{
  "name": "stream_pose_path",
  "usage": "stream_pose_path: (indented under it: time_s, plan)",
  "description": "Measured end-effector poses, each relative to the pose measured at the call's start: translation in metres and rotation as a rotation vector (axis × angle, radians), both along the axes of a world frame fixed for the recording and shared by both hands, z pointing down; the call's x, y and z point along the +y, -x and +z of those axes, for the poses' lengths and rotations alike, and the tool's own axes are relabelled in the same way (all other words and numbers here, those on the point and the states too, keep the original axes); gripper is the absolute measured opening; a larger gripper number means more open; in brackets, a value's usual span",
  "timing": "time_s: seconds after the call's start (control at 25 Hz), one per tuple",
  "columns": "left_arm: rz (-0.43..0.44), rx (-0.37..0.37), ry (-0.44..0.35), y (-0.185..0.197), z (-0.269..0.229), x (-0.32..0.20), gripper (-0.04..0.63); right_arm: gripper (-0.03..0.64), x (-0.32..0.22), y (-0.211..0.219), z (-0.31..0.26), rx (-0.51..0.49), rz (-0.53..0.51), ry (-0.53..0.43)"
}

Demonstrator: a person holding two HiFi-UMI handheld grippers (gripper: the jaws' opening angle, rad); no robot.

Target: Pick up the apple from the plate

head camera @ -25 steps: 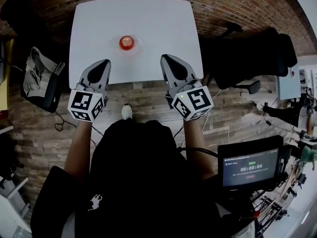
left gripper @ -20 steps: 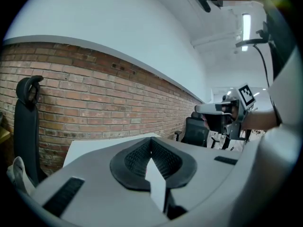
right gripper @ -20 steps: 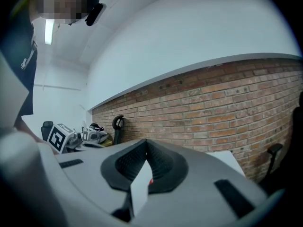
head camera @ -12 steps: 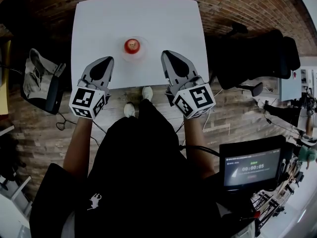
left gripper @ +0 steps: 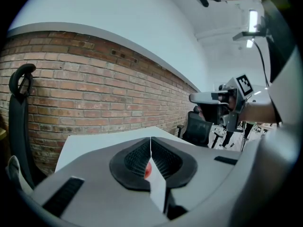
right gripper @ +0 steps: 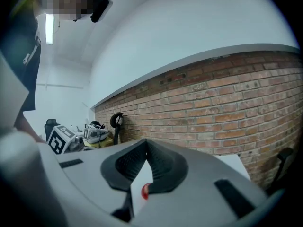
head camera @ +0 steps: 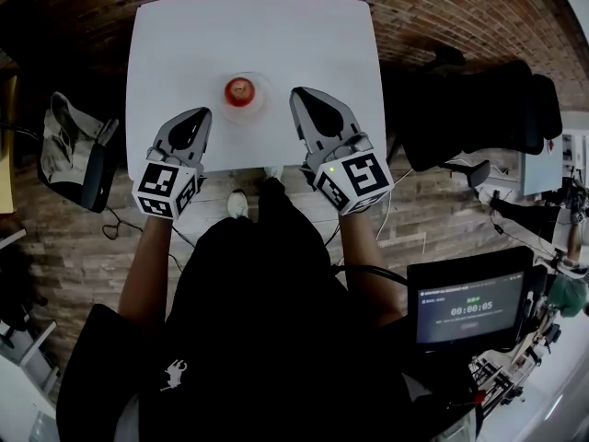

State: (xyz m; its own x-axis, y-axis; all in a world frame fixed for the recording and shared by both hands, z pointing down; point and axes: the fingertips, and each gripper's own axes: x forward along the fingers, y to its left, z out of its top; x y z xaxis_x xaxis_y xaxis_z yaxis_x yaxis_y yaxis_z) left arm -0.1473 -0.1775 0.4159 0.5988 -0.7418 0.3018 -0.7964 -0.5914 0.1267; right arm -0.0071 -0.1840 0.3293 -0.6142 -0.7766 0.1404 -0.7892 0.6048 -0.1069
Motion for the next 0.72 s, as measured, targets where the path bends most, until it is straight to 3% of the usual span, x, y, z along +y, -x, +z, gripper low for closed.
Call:
stream_pose_path:
  time_s: [0.32, 0.72]
  plan:
    - [0.018, -0.065, 0.053, -0.028, 0.041, -0.013, 0.008, 0.003, -0.026, -0.013, 0.028, 0.03, -0.047, 0.044]
    - [0.012, -0.136, 0.096, -0.042, 0.085, -0.036, 0.008, 0.003, -0.04, 0.008, 0.084, 0.082, -0.158, 0.133]
